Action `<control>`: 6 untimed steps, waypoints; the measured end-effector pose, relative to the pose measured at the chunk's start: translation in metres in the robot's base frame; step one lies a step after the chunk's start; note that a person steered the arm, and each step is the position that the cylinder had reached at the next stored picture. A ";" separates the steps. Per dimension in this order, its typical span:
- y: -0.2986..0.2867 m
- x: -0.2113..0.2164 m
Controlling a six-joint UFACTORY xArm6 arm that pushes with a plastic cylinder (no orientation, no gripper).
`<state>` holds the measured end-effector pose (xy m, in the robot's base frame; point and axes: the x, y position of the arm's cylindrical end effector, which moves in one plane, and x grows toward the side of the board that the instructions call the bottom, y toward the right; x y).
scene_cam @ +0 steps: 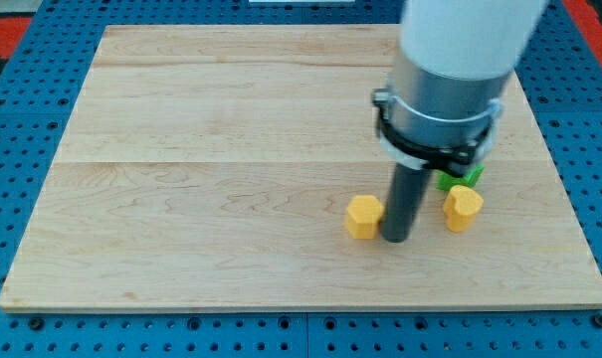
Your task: Slide the yellow hexagon down a bit
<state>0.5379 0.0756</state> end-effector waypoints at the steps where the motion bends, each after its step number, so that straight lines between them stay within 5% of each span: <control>1: -0.028 -0.023; 3: -0.052 -0.044; 4: -0.013 -0.068; 6: -0.087 -0.090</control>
